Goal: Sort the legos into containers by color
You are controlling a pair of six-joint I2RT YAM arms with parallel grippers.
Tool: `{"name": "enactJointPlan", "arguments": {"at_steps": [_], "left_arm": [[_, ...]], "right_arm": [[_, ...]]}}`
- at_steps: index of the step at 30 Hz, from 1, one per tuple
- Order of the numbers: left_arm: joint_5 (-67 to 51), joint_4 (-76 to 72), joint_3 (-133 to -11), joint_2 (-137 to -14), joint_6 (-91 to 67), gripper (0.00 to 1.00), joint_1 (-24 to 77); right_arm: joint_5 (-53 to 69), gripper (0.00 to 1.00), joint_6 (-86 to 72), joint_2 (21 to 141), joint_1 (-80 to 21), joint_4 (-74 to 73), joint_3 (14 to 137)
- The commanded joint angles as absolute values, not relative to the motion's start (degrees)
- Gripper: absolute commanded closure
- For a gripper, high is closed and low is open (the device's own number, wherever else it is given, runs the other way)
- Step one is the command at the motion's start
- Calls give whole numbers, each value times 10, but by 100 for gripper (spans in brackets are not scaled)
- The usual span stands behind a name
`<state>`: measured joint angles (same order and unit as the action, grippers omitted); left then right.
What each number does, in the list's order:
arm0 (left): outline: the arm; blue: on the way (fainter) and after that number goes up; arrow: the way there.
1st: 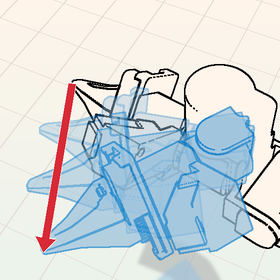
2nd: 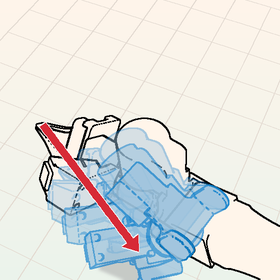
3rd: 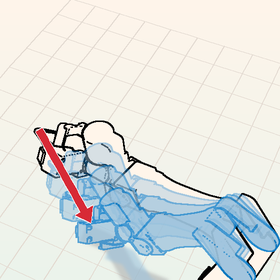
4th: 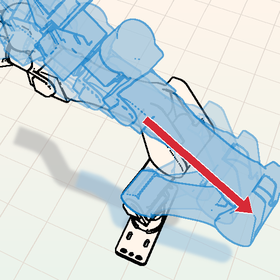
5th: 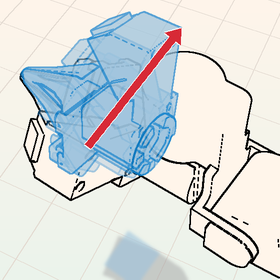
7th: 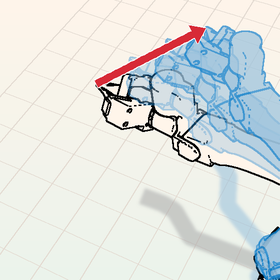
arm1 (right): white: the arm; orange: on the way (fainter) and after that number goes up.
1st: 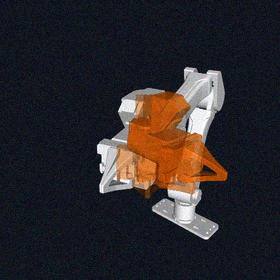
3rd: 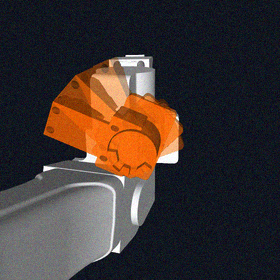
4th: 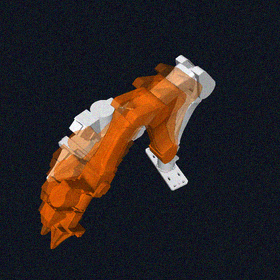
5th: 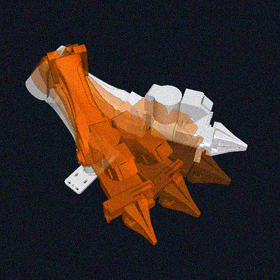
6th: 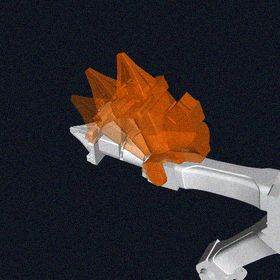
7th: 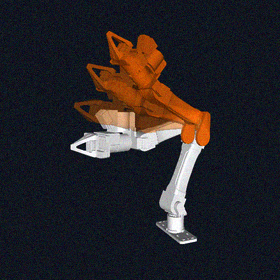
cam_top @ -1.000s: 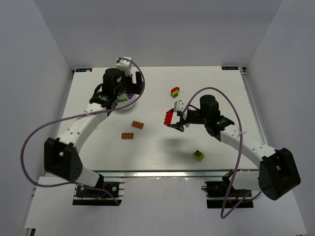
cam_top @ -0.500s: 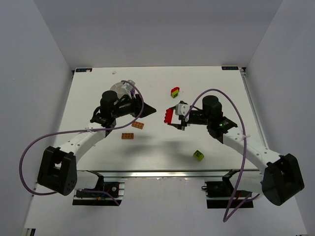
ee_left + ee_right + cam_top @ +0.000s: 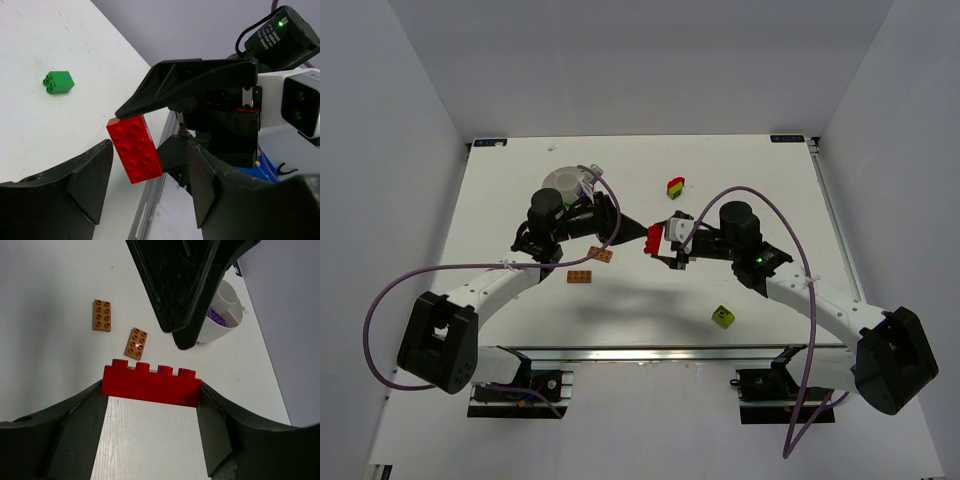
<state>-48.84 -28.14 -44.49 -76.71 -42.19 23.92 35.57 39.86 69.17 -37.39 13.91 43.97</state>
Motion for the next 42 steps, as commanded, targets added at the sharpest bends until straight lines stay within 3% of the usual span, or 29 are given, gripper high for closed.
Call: {"name": "enactJointPlan", "arguments": {"at_steps": [1, 19, 42], "left_arm": [[-499, -292, -443, -765, -421, 30, 245], [-489, -220, -463, -791, -375, 42, 262], [-460, -137, -488, -804, -313, 46, 272]], "right_arm": [[340, 100, 401, 698, -390, 174, 438], [256, 100, 425, 696, -446, 199, 432], [218, 100, 421, 689, -454, 215, 424]]}}
